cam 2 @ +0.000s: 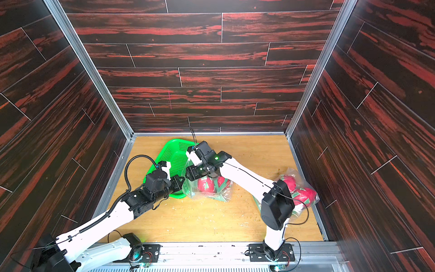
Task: Open the zip-top bag and take out the dragon fruit
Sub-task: Pick up the dragon fruit from the zipper food storage bag.
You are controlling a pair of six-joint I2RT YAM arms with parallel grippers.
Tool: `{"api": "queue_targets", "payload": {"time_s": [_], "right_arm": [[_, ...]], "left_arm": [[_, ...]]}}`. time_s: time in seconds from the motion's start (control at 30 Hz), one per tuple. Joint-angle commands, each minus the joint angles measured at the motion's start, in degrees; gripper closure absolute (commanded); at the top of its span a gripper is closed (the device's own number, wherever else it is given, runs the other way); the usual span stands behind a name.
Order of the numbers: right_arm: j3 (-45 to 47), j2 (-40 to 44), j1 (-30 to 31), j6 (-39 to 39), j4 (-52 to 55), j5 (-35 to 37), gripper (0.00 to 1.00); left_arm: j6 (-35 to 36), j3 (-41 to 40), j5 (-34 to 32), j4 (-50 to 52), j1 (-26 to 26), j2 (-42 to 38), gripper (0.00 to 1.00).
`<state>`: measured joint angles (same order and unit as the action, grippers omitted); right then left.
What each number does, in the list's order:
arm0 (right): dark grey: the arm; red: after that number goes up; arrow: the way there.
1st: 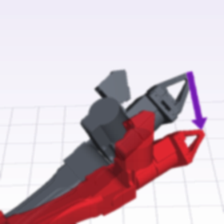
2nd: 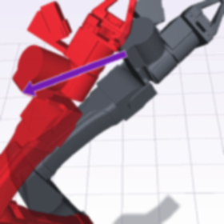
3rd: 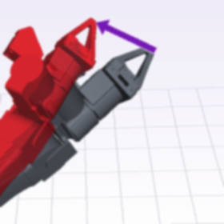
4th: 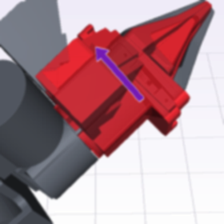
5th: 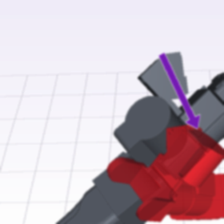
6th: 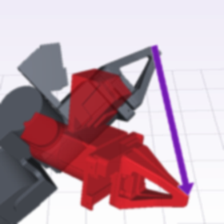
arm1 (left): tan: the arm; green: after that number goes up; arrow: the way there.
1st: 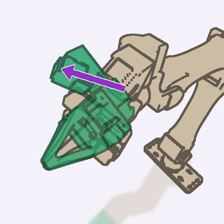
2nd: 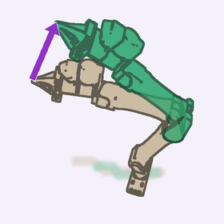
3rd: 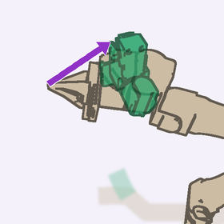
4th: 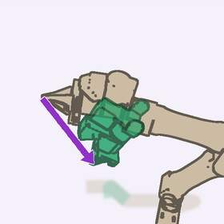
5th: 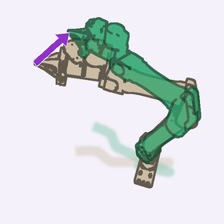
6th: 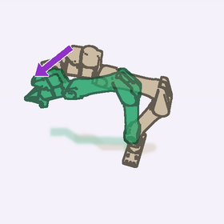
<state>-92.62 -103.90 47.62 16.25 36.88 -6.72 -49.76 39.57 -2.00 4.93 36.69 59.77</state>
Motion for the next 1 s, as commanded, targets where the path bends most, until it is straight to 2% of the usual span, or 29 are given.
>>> {"api": "queue_targets", "payload": {"time_s": [0.0, 0.1, 0.23, 0.43, 0.83, 0.87, 0.97], "right_arm": [[-1.56, -2.56, -0.06, -0.08, -0.21, 4.08, 0.33], [-1.15, -3.55, -0.13, -0.03, -2.65, 4.38, 0.33], [-0.48, -4.12, -0.59, 0.61, -5.53, 1.27, 0.33], [0.87, -5.21, -1.47, 1.61, -8.5, -2.84, 0.27], [-0.05, -9.7, -1.47, 0.5, -7.53, 1.95, 0.24], [-0.07, -9.91, -1.48, 0.26, -7.52, 1.83, 0.26], [0.27, -9.88, -1.45, -0.14, -7.88, 1.8, 0.42]], "left_arm": [[-0.25, -1.05, 1.9, -3.35, -0.21, -1.67, 1.0], [-0.17, -1.14, 2.48, -3.87, -0.17, -2.06, 1.0], [-0.1, -1.35, 2.64, -4.34, -0.22, -2.21, 1.0], [-0.04, -1.91, 1.85, -3.9, -0.21, -2.28, 1.0], [0.61, -0.8, 2.54, -3.87, -0.21, -1.5, 1.0], [0.69, -0.75, 2.49, -3.85, -0.21, -1.52, 1.0], [0.7, -0.73, 2.1, -3.53, -0.21, -1.41, 1.0]]}}
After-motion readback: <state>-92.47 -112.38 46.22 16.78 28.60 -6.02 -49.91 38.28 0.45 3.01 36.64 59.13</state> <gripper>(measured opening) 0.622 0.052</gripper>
